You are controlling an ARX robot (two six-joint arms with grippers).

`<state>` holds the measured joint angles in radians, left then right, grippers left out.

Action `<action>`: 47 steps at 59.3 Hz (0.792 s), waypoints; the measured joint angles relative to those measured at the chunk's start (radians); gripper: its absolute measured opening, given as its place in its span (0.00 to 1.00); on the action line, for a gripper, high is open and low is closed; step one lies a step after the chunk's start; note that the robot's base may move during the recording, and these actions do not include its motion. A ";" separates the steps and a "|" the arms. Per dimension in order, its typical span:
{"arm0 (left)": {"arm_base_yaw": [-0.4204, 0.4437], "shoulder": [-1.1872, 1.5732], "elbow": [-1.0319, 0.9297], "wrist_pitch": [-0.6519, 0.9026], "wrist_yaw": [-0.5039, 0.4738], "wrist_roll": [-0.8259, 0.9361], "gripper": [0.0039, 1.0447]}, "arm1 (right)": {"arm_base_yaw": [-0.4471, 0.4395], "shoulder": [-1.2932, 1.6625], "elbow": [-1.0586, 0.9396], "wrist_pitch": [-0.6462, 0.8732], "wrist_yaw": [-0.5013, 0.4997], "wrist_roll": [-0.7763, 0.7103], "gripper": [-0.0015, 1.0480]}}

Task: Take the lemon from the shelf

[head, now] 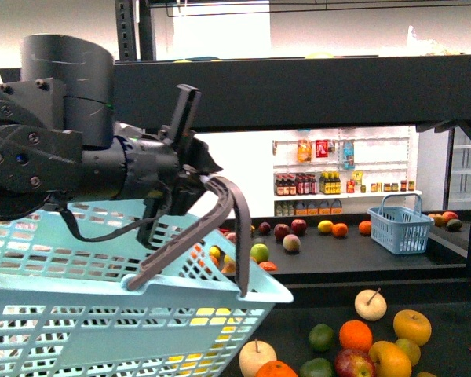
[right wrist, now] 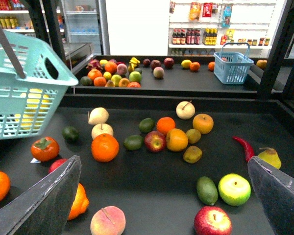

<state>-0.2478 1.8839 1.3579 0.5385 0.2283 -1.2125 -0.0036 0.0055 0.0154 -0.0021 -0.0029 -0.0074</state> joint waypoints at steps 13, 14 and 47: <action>0.150 -0.035 -0.105 0.181 -0.167 -0.176 0.10 | 0.000 0.000 0.000 0.000 0.000 0.000 0.98; 0.161 -0.037 -0.114 0.197 -0.175 -0.183 0.10 | 0.000 0.000 0.000 0.000 0.000 0.000 0.98; 0.451 0.006 -0.216 0.631 -0.158 -0.383 0.10 | 0.000 0.000 0.000 0.000 0.000 0.000 0.98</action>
<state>0.2035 1.8904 1.1416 1.1698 0.0704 -1.5951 -0.0036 0.0055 0.0154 -0.0021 -0.0029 -0.0074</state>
